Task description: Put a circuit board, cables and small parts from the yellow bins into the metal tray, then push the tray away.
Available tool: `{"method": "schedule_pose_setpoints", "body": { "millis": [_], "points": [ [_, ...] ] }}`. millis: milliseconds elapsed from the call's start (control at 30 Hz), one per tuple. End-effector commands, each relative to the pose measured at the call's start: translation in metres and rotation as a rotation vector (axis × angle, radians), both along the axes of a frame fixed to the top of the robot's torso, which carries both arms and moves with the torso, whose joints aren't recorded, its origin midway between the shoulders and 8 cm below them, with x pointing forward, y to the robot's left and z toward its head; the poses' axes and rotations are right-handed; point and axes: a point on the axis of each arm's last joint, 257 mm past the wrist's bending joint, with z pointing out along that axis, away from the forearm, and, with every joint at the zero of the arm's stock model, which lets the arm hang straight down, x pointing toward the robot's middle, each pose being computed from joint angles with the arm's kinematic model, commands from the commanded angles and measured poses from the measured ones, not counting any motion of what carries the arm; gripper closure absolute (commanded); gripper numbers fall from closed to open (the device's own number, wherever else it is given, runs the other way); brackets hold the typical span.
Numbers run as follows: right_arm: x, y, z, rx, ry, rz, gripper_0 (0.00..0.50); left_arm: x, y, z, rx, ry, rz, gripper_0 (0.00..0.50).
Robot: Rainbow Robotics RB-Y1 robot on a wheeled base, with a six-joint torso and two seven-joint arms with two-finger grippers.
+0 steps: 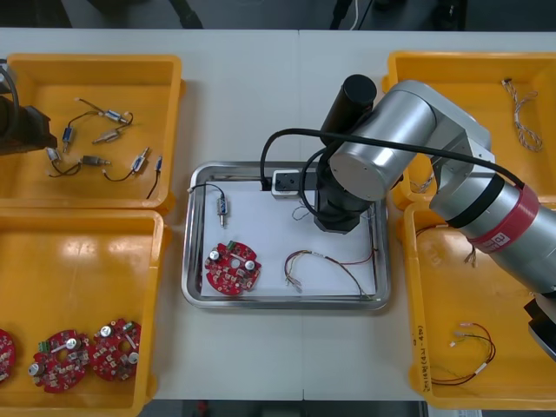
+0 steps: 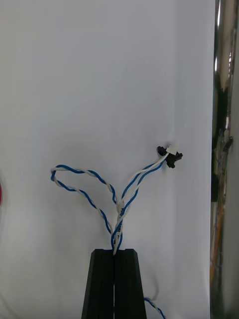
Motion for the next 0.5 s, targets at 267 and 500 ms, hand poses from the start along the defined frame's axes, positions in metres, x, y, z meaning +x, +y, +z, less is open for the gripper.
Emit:
{"method": "schedule_pose_setpoints", "body": {
  "millis": [267, 500],
  "points": [
    [0.002, -0.001, 0.0, -0.001, -0.017, -0.013, 0.0, 0.021, 0.017, 0.023, 0.158, -0.058, -0.105, 0.0],
    [0.002, 0.0, 0.022, 0.001, -0.054, -0.026, 0.0, 0.024, 0.015, 0.011, 0.173, -0.051, -0.114, 0.0]
  ]
}}
